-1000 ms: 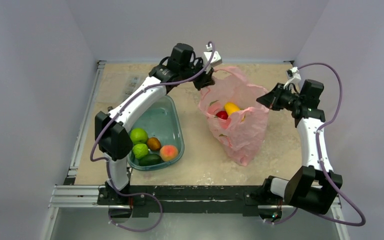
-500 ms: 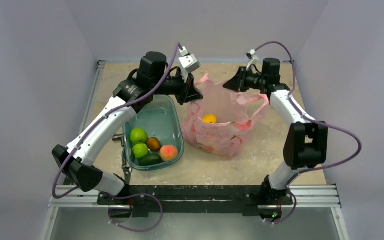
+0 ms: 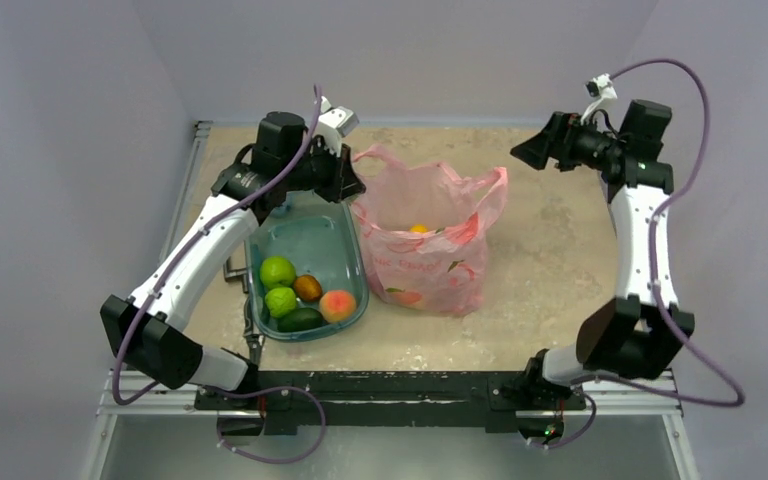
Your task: Place the fake fruits into the plastic bag and tie a complex knot
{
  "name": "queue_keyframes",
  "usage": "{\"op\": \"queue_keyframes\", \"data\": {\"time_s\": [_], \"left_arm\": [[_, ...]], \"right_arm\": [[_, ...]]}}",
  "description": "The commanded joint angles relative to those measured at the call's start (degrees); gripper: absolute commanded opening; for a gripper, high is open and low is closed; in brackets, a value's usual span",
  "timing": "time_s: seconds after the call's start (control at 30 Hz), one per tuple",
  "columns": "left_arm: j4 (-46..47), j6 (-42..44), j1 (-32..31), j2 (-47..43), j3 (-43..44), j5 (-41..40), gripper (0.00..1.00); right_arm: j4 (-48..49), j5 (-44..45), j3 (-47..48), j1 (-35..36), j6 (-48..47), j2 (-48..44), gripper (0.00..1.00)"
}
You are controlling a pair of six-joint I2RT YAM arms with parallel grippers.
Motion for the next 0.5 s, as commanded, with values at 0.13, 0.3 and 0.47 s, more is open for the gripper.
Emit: {"op": "queue_keyframes", "data": {"time_s": [0.13,0.3,0.47], "left_arm": [[4.8,-0.2,-0.2,-4.0,-2.3,1.2,0.00],[5.9,1.4,-0.3,-6.8,-5.1,3.0,0.00],[6.5,4.7,-0.3,-11.9,-10.0,4.6,0.02]], "right_arm": [[-15.2,-2.7,-10.6,1.4,-5.9,-24.4,0.99],[-10.1,-0.9,-16.0,4.3,-3.0,-27.0,0.98],[-2.1,-0.7,-17.8,7.4,0.4,-26.6,0.61]]}}
